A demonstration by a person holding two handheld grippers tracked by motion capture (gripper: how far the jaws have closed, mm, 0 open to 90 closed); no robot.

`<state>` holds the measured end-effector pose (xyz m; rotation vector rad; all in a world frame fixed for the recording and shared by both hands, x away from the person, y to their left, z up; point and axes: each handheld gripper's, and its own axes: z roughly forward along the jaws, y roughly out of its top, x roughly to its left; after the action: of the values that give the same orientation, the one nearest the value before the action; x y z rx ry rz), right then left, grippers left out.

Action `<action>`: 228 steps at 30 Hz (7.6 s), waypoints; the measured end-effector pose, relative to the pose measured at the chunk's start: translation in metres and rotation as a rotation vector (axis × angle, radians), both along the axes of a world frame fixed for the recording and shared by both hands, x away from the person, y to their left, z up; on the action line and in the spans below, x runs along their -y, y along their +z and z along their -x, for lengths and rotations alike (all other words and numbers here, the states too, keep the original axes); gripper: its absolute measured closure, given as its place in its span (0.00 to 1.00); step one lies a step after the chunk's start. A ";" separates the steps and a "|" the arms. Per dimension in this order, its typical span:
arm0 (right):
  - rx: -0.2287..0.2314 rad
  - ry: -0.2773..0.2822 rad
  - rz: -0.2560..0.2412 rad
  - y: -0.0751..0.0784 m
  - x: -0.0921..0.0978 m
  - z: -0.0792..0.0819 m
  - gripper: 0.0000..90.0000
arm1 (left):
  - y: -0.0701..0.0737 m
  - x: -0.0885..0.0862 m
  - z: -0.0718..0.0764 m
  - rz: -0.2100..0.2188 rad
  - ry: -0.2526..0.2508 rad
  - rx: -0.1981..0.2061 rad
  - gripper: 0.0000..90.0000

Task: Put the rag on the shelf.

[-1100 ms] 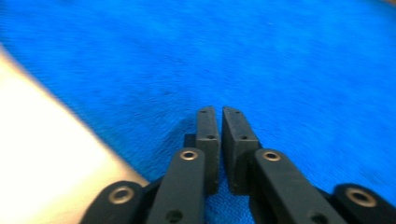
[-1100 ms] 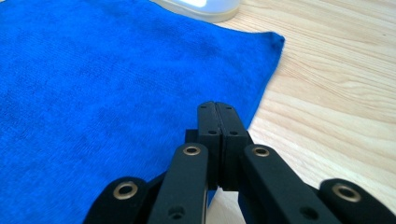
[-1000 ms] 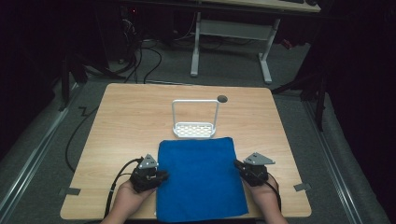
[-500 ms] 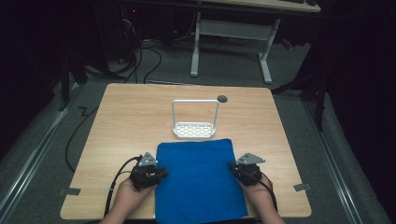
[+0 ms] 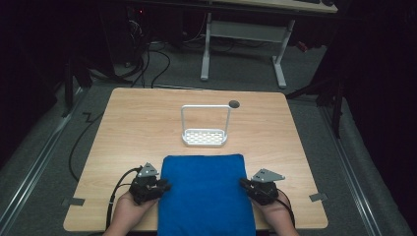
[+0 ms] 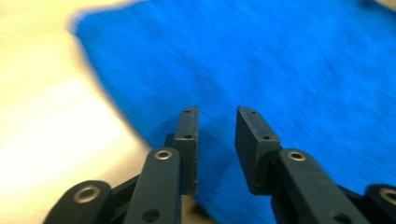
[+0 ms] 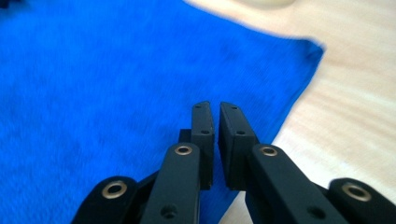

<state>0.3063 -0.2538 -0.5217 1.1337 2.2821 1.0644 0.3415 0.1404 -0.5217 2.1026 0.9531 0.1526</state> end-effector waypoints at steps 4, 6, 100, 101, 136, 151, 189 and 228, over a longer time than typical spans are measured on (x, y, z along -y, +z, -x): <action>0.018 -0.012 -0.005 0.002 0.003 -0.002 0.92 | 0.001 -0.013 -0.018 0.041 0.143 0.065 0.71; 0.015 -0.014 0.001 0.001 0.005 -0.003 0.92 | -0.001 -0.016 -0.029 0.049 0.188 0.060 0.69; 0.241 -0.162 -0.173 0.051 0.000 -0.047 0.99 | 0.036 0.000 -0.034 0.181 0.218 0.309 0.97; 0.252 -0.162 -0.176 0.053 0.000 -0.045 0.99 | 0.040 -0.001 -0.032 0.184 0.221 0.321 0.97; 0.636 -0.142 -0.229 0.197 -0.011 -0.026 0.99 | 0.186 -0.007 -0.031 0.321 0.214 0.649 0.97; 0.641 -0.164 -0.232 0.209 -0.005 -0.038 0.99 | 0.192 -0.004 -0.048 0.299 0.197 0.640 0.97; 0.535 -0.255 -0.155 0.223 -0.005 -0.177 0.99 | 0.203 0.010 -0.177 0.122 0.264 0.583 0.97; 0.162 -0.237 -0.078 0.061 -0.014 -0.198 0.98 | 0.055 0.019 -0.186 0.074 0.157 0.188 0.95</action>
<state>0.5041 -0.2393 -0.4606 1.2629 1.9421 1.1146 0.5279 0.1216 -0.4663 1.9074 0.9938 0.3826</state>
